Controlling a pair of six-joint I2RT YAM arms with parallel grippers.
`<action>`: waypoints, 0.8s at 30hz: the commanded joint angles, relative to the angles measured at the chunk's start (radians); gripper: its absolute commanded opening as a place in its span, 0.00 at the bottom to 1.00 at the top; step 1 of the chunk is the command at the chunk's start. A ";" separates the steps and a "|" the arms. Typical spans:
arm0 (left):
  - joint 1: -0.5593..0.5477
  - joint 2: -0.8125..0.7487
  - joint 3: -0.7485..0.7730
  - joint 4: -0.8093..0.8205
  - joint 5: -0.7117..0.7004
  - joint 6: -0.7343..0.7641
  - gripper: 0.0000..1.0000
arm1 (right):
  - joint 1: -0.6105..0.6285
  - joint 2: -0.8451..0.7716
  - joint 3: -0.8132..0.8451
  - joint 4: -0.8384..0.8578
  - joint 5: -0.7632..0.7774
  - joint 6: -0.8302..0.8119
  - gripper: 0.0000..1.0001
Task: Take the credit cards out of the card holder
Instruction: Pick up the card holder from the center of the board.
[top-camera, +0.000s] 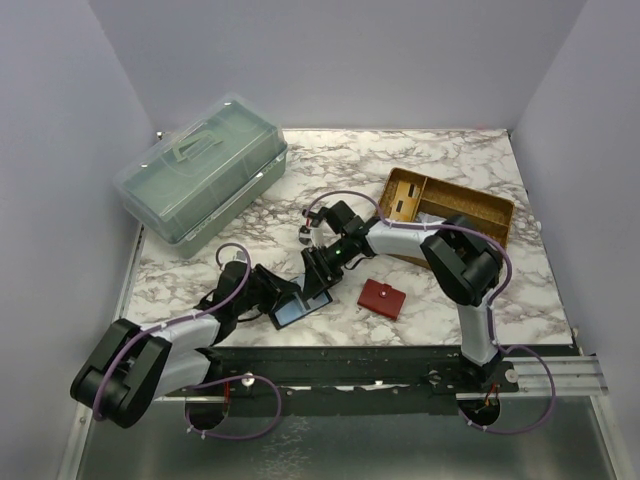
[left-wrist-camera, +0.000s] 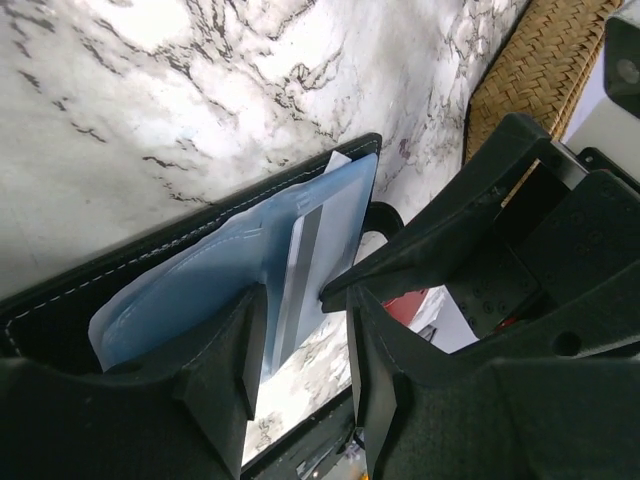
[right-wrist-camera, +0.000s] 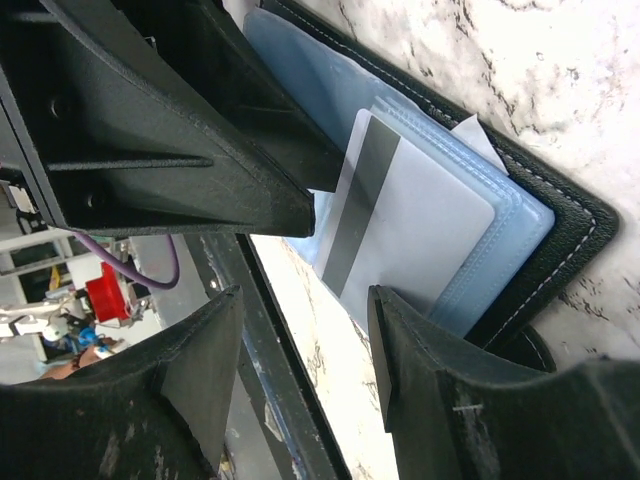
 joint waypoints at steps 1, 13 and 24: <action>0.003 -0.029 -0.029 -0.035 -0.013 -0.006 0.43 | 0.007 0.041 0.018 0.023 -0.049 0.035 0.59; 0.004 0.003 -0.003 -0.037 0.014 0.004 0.39 | 0.007 0.098 0.039 0.048 -0.113 0.077 0.58; 0.004 0.003 -0.039 -0.067 -0.032 -0.007 0.26 | 0.002 -0.065 0.006 -0.006 -0.008 -0.059 0.62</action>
